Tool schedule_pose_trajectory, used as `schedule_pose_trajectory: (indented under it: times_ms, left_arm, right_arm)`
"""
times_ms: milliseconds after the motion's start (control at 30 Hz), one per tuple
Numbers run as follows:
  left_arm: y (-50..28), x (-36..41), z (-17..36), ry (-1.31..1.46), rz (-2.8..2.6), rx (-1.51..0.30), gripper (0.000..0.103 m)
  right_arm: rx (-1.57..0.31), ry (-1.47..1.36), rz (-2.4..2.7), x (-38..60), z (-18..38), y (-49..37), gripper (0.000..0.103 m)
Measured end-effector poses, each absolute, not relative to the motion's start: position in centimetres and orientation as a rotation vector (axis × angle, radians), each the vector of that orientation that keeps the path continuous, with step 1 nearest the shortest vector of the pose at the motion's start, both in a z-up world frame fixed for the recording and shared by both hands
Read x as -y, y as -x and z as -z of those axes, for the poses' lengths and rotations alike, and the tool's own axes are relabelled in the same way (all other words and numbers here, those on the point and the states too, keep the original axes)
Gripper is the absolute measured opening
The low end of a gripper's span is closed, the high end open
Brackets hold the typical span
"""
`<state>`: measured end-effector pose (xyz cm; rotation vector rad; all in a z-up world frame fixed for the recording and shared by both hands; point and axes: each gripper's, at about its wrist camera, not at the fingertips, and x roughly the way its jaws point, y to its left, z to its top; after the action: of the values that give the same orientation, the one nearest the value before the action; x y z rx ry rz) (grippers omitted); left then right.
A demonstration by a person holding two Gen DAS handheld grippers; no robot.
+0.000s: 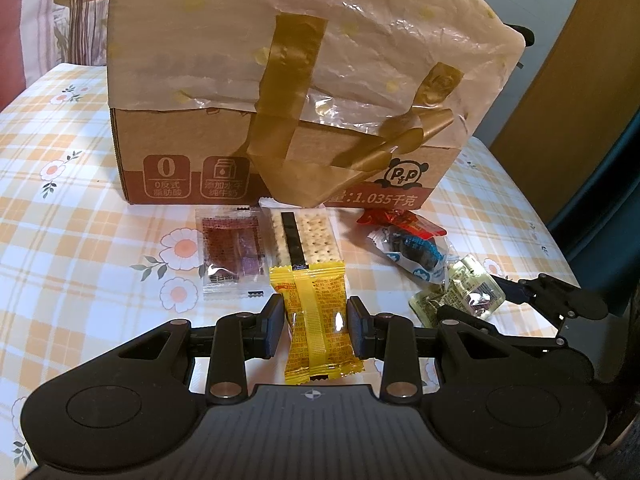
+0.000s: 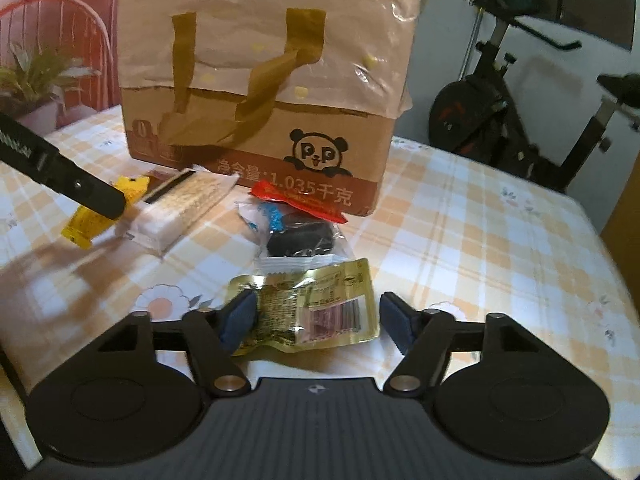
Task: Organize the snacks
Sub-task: 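Lift the yellow candy and green-gold packet with both tools over the box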
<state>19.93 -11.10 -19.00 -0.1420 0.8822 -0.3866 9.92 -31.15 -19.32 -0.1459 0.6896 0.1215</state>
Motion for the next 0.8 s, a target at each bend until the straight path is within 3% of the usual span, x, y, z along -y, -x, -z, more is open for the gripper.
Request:
schedule_pose_trajectory:
  times_ms: [133, 200, 233, 533, 800]
  left_arm:
    - [-19.8, 11.0, 18.9, 0.144, 0.388, -0.875, 0.036]
    - [-19.8, 11.0, 18.8, 0.147, 0.388, -0.872, 0.036]
    - [-19.8, 11.0, 18.8, 0.147, 0.389, -0.871, 0.036]
    - [-19.6, 11.0, 17.7, 0.142, 0.412, -0.822, 0.036]
    - [-18.9, 10.2, 13.0, 0.127, 0.433, -0.661, 0.035]
  right_arm:
    - [-0.677, 0.121, -0.146, 31.3, 19.0, -9.6, 0.05]
    - [-0.672, 0.1, -0.151, 31.5, 18.8, -9.4, 0.032]
    - [-0.674, 0.076, -0.149, 31.9, 18.6, -9.3, 0.012]
    - [-0.612, -0.129, -0.106, 35.2, 15.7, -7.8, 0.001]
    - [-0.456, -0.101, -0.145, 34.5, 9.6, -8.4, 0.001]
